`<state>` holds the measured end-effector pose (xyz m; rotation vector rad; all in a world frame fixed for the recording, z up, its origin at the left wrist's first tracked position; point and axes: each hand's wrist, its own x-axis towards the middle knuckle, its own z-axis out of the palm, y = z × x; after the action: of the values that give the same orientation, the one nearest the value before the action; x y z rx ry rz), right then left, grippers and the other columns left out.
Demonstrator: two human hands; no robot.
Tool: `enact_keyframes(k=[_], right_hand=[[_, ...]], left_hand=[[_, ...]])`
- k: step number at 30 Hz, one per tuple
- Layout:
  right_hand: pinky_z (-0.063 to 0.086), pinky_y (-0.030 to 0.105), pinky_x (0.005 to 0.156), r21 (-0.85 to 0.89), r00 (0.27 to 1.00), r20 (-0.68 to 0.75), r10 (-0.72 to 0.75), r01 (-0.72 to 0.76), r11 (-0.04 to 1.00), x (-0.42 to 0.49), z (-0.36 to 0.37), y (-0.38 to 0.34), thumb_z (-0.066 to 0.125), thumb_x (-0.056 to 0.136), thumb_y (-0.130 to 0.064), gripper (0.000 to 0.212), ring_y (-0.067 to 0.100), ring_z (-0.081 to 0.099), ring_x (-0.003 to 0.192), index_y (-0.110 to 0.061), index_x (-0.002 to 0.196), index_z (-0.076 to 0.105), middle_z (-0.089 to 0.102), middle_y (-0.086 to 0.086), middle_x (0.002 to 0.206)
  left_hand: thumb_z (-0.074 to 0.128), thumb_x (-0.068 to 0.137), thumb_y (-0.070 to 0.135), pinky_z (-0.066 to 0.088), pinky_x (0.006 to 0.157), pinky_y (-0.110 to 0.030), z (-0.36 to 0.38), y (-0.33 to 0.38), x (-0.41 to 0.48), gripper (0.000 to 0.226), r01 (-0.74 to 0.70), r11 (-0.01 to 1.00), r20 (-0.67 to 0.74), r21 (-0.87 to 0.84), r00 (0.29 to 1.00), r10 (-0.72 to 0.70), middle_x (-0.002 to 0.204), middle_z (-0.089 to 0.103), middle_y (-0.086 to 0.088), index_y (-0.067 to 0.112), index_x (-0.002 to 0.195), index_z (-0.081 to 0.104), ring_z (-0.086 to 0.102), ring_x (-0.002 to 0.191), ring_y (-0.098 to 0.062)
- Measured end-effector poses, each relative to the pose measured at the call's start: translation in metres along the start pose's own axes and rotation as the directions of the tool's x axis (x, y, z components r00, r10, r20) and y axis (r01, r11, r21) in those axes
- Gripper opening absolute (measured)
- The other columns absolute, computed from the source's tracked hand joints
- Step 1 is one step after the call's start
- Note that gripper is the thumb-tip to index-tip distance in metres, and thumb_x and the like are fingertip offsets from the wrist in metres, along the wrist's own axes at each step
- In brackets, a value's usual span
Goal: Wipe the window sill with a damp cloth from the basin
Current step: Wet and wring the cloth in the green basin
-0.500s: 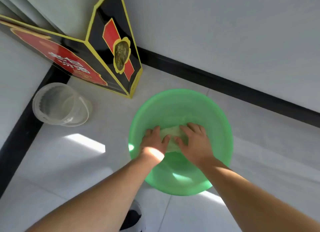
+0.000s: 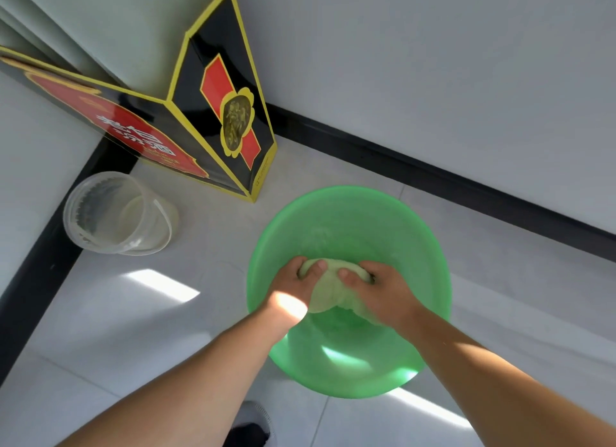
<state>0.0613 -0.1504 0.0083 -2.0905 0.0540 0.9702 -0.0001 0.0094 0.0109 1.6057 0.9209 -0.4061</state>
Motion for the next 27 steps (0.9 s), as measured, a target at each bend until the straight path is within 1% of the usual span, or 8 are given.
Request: enact_keyframes(k=[3,6,8,12,16,18,22,27], right_hand=[[0.05,0.024,0.048,0.25,1.0,-0.007,0.03,-0.027,0.968,-0.013,-0.002,-0.021,0.06,0.095,-0.042,0.027,0.005,0.056,0.053,-0.017,0.086,0.062,0.061,0.0,0.072],[0.062,0.044,0.066,0.456,0.995,0.014,0.102,-0.097,0.885,-0.021,-0.001,-0.034,0.056,0.097,-0.045,0.021,0.02,0.072,0.086,-0.028,0.108,0.064,0.068,0.002,0.102],[0.061,0.054,0.073,0.601,0.989,0.044,0.144,-0.142,0.787,-0.023,0.0,-0.037,0.058,0.094,-0.048,0.031,0.028,0.07,0.101,-0.035,0.121,0.062,0.066,0.002,0.117],[0.058,0.051,0.086,0.741,0.949,0.243,0.2,-0.315,0.593,-0.02,0.003,-0.039,0.057,0.077,-0.063,0.065,0.033,0.07,0.104,-0.016,0.121,0.065,0.072,0.014,0.114],[0.06,0.051,0.078,0.663,0.954,0.22,0.204,-0.299,0.686,-0.016,0.013,-0.038,0.052,0.092,-0.056,0.05,0.031,0.073,0.095,-0.013,0.115,0.067,0.075,0.014,0.105],[0.06,0.043,0.065,0.687,0.975,0.126,0.185,-0.22,0.692,-0.014,0.014,-0.041,0.052,0.097,-0.049,0.042,0.029,0.073,0.085,-0.012,0.107,0.069,0.074,0.016,0.099],[0.05,0.027,0.048,0.474,0.997,-0.06,0.038,-0.005,0.881,-0.011,0.012,-0.043,0.052,0.098,-0.046,0.03,0.012,0.062,0.057,-0.023,0.092,0.071,0.068,0.001,0.072],[0.051,0.023,0.061,0.321,0.983,-0.159,-0.089,0.136,0.937,-0.007,0.017,-0.039,0.053,0.099,-0.037,0.027,0.007,0.061,0.063,-0.021,0.081,0.067,0.068,-0.007,0.069]], left_hand=[[0.058,0.097,0.036,0.049,0.057,-0.02,0.002,0.018,-0.005,0.019,-0.028,0.991,-0.066,-0.13,0.998,0.019,0.081,0.065,0.001,0.019,0.089,0.061,0.06,0.074,-0.021],[0.058,0.097,0.037,0.059,0.072,-0.039,0.006,0.03,-0.009,0.01,0.026,0.958,-0.047,-0.286,0.998,-0.041,0.094,0.068,0.01,0.036,0.091,0.066,0.064,0.084,-0.017],[0.061,0.096,0.035,0.056,0.068,-0.036,0.008,0.034,-0.012,0.016,0.048,0.942,-0.058,-0.332,0.996,-0.072,0.09,0.069,0.01,0.038,0.082,0.069,0.063,0.079,-0.015],[0.07,0.078,0.041,0.044,0.067,-0.032,0.016,0.03,-0.013,0.017,0.093,0.885,-0.044,-0.456,0.991,-0.126,0.075,0.066,-0.004,0.03,0.065,0.068,0.056,0.067,-0.021],[0.074,0.082,0.045,0.044,0.049,-0.021,0.018,0.026,-0.005,0.031,0.006,0.933,-0.133,-0.359,0.989,-0.058,0.059,0.064,0.008,0.022,0.063,0.064,0.057,0.052,-0.01],[0.07,0.084,0.05,0.045,0.048,-0.022,0.02,0.027,-0.003,0.038,-0.065,0.974,-0.208,-0.215,0.978,0.019,0.058,0.063,0.008,0.017,0.069,0.06,0.056,0.051,-0.008],[0.06,0.082,0.063,0.039,0.048,-0.02,0.024,0.021,-0.007,0.049,-0.138,0.99,-0.304,-0.004,0.944,0.13,0.063,0.06,0.004,0.017,0.073,0.05,0.051,0.051,-0.004],[0.036,0.072,0.075,0.042,0.058,-0.032,0.036,0.015,-0.007,0.059,-0.132,0.989,-0.33,0.063,0.933,0.146,0.063,0.061,0.003,0.017,0.068,0.05,0.059,0.063,-0.016]])
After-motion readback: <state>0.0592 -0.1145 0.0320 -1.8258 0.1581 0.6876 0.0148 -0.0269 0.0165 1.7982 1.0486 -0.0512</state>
